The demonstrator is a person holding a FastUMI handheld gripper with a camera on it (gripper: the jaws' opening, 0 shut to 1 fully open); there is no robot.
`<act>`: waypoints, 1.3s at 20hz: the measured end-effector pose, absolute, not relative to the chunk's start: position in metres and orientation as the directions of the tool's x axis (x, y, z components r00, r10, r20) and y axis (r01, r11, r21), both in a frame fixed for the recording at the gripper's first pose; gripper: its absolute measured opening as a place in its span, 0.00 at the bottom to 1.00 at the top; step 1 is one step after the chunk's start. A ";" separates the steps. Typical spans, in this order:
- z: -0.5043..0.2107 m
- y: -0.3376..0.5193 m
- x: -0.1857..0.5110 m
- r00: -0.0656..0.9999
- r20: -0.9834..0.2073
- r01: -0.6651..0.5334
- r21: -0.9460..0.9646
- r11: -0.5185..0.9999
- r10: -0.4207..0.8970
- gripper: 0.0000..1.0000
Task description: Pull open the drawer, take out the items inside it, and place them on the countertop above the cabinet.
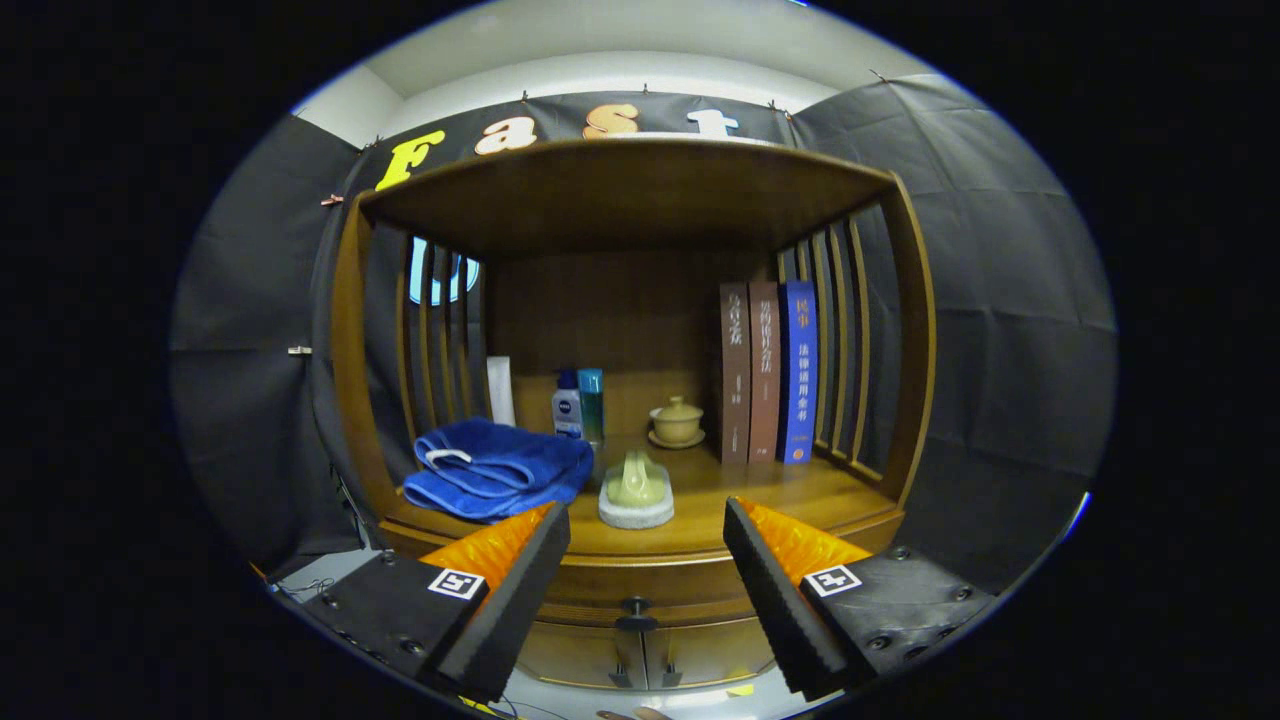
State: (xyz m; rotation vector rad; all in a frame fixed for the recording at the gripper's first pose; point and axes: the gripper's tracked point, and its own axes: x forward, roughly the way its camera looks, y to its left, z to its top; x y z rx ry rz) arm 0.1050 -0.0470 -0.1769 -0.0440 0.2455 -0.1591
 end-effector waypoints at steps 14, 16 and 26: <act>-0.044 -0.017 0.082 0.984 -0.158 0.080 -0.033 0.996 -0.085 1.00; -0.041 -0.014 0.078 0.985 -0.156 0.076 -0.027 0.997 -0.079 1.00; -0.044 -0.011 0.070 0.983 -0.165 0.072 -0.039 0.997 -0.077 1.00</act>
